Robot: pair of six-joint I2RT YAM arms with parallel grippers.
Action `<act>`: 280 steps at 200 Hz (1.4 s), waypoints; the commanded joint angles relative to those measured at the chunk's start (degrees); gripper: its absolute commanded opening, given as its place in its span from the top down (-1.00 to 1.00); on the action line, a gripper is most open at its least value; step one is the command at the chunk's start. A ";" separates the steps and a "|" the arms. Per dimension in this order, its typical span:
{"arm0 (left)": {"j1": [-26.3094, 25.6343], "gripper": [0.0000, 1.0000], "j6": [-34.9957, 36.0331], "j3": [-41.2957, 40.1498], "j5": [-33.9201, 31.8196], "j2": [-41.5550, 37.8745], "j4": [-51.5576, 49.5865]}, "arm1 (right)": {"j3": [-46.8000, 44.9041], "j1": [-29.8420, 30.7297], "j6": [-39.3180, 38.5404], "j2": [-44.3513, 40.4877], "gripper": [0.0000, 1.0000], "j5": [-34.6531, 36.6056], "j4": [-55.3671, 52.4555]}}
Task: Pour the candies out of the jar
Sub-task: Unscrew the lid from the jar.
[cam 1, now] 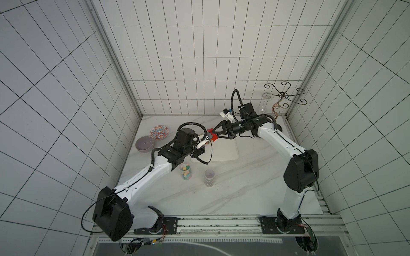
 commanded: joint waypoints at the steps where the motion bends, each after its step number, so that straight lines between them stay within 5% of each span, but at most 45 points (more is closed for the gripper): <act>1: -0.27 -0.12 -0.62 0.17 1.20 -2.05 3.67 | -1.53 0.52 -0.43 0.90 -0.69 -0.54 0.90; 108: -0.29 -0.13 -1.61 0.35 3.19 -2.08 2.40 | 2.10 1.04 -2.91 2.07 -0.55 -0.20 0.93; 186: -0.26 -0.13 -3.94 0.42 4.71 -1.90 3.41 | 0.80 1.66 -6.18 0.77 0.02 -2.68 1.54; 280: 5.27 -0.13 -9.73 7.97 22.79 1.55 -3.23 | -8.10 1.56 -18.47 -6.94 0.36 -5.41 6.52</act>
